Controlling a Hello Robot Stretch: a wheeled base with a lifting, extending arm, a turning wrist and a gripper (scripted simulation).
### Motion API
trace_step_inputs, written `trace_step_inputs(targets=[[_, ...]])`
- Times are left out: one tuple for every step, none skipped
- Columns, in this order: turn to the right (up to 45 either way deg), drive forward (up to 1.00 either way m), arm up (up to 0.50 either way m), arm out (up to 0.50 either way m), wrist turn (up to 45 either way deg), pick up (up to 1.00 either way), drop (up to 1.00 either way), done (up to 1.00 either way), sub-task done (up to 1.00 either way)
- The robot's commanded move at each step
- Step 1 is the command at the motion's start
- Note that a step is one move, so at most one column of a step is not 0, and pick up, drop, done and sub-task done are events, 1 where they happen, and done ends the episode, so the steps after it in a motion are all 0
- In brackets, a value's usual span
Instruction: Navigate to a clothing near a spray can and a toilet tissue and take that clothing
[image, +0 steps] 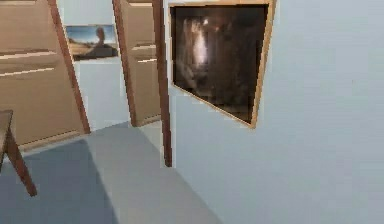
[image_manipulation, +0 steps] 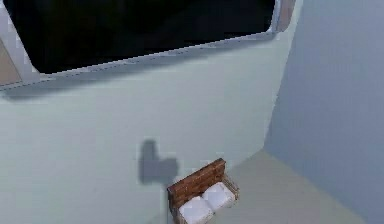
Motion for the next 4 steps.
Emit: trace_step_inputs(targets=[[-18.0,0.0,0.0,0.0,0.0,0.0,0.0,0.0,0.0],[-3.0,0.0,0.0,0.0,0.0,0.0,0.0,0.0,0.0],[0.0,1.0,0.0,0.0,0.0,0.0,0.0,0.0,0.0],[0.0,0.7,0.0,0.0,0.0,0.0,0.0,0.0,0.0]])
